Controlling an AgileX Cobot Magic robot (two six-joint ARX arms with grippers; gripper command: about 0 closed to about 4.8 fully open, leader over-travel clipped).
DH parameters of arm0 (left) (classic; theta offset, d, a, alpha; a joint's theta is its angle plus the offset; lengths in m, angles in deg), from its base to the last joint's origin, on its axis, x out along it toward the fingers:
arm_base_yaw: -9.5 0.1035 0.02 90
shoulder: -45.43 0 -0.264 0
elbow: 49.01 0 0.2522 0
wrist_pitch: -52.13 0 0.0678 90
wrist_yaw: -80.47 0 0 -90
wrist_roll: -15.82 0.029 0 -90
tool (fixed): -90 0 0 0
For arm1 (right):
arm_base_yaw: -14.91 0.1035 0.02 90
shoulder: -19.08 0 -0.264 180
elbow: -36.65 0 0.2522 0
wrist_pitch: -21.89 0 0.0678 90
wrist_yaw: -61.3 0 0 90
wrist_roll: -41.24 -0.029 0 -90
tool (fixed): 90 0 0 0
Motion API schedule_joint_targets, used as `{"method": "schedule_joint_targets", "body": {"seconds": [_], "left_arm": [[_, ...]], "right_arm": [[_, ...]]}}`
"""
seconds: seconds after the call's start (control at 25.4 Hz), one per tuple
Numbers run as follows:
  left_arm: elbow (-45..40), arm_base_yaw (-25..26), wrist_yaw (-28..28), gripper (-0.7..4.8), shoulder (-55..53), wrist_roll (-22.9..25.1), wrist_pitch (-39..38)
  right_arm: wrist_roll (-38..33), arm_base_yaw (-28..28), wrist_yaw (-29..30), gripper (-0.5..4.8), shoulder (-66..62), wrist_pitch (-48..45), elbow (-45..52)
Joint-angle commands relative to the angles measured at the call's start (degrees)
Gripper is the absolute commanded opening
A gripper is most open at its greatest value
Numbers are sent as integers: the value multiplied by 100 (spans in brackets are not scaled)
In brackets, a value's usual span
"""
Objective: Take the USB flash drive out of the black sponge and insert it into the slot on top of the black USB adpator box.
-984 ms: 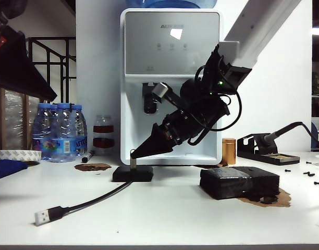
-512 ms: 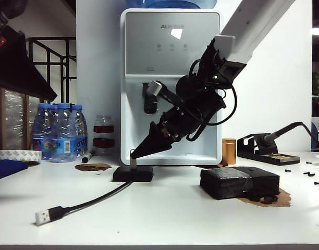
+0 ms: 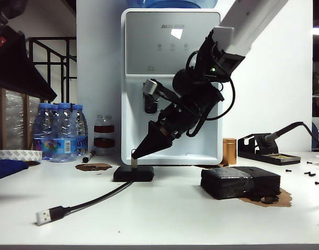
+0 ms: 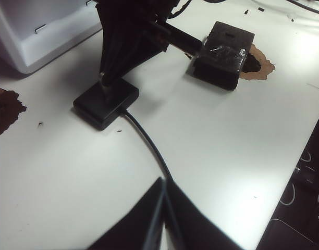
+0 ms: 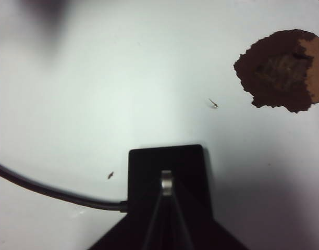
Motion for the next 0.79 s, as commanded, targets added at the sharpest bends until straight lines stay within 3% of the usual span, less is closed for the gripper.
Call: {"method": "schedule_joint_targets", "body": {"seconds": [0.04, 0.79], "left_arm": [[7, 4, 35, -5, 13, -4, 63], [7, 4, 175, -5, 13, 0, 44]], "right_arm": [[127, -24, -1174, -2, -190, 361, 129], [120, -48, -883, 10, -170, 319, 129]]}}
